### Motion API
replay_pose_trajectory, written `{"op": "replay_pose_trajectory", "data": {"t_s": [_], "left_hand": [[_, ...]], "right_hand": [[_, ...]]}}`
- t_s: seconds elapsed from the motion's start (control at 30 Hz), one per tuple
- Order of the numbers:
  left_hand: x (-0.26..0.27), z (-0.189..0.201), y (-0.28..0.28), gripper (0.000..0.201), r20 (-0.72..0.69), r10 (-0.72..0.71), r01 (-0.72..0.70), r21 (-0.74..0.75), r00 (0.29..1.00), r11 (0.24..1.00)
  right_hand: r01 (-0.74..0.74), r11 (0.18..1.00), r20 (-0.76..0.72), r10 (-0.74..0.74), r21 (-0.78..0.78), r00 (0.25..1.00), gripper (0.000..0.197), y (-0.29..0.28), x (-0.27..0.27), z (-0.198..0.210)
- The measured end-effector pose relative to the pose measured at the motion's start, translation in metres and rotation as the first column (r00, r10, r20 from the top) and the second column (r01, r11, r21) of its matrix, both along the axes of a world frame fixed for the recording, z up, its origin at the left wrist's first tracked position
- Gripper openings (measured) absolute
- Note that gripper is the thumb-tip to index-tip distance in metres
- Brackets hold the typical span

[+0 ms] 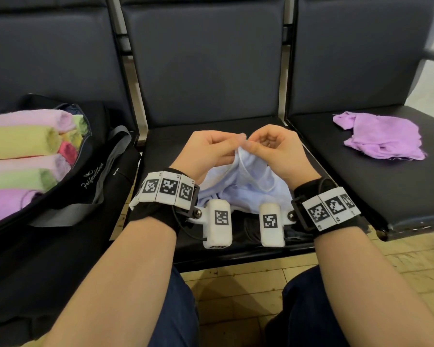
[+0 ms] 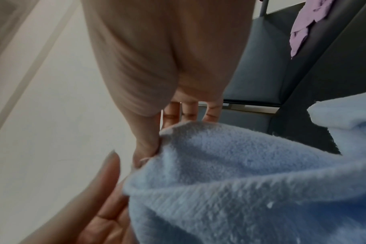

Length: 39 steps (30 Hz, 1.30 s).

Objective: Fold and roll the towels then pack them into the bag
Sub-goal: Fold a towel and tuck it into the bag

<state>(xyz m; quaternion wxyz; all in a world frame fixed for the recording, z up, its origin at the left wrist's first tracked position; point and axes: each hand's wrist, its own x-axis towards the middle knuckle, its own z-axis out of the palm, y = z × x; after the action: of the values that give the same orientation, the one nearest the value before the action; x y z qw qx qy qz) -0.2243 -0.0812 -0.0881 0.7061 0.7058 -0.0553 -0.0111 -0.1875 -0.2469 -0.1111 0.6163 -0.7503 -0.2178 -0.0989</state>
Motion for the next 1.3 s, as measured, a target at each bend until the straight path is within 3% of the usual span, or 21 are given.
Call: {"op": "replay_pose_trajectory", "data": {"t_s": [0.1,0.17,0.27,0.4,0.53,0.67,0.8,0.93,1.07,1.13,1.3], "left_hand": [[0.001,-0.001,0.001,0.018,0.057,0.004,-0.01,0.101,0.998,0.995],[0.003,-0.001,0.003,0.017,0.056,0.019,-0.024,0.102,0.998,0.995],[0.004,0.0,0.009,0.011,0.052,0.009,-0.013,0.07,0.999,0.997],[0.004,0.002,0.016,0.013,0.089,-0.073,0.056,0.178,0.993,0.982],[0.005,0.002,0.023,0.012,0.074,-0.088,0.07,0.225,0.993,0.972],[0.004,0.003,0.028,0.011,0.103,-0.067,0.036,0.281,0.992,0.959],[0.003,0.003,0.027,0.012,0.122,-0.044,0.026,0.146,0.992,0.989],[0.006,0.004,0.025,0.014,0.209,-0.041,0.026,0.076,0.977,0.997],[0.011,0.004,0.03,0.015,0.24,0.073,-0.053,-0.088,0.968,0.995],[0.013,0.004,0.033,0.014,0.248,0.139,-0.099,-0.169,0.959,0.981],[0.025,-0.005,0.044,0.011,0.223,0.387,-0.322,-0.278,0.895,0.905]], "right_hand": [[-0.021,1.0,-0.028,0.022,0.02,0.999,0.008,0.0,0.0,0.0],[-0.056,0.998,-0.086,0.059,0.038,0.995,0.004,-0.003,0.0,0.001],[-0.119,0.991,-0.134,0.126,0.063,0.983,0.016,-0.009,0.003,0.001],[-0.24,0.966,-0.173,0.222,-0.095,0.96,0.038,-0.009,0.003,0.0],[-0.288,0.936,-0.247,0.235,-0.204,0.94,0.035,-0.002,0.0,0.004],[-0.186,0.95,-0.17,0.146,-0.251,0.975,0.004,0.0,0.005,-0.002],[-0.075,0.924,-0.054,0.059,-0.376,0.997,0.01,0.001,0.013,-0.009],[0.145,0.856,0.082,-0.12,-0.497,0.989,0.001,-0.002,0.022,-0.018],[0.478,0.729,0.316,-0.362,-0.491,0.877,0.015,-0.009,0.028,-0.02],[0.594,0.648,0.356,-0.475,-0.477,0.805,0.02,-0.016,0.029,-0.021],[0.645,0.587,0.266,-0.604,-0.489,0.752,0.027,-0.038,0.031,-0.021]]}}
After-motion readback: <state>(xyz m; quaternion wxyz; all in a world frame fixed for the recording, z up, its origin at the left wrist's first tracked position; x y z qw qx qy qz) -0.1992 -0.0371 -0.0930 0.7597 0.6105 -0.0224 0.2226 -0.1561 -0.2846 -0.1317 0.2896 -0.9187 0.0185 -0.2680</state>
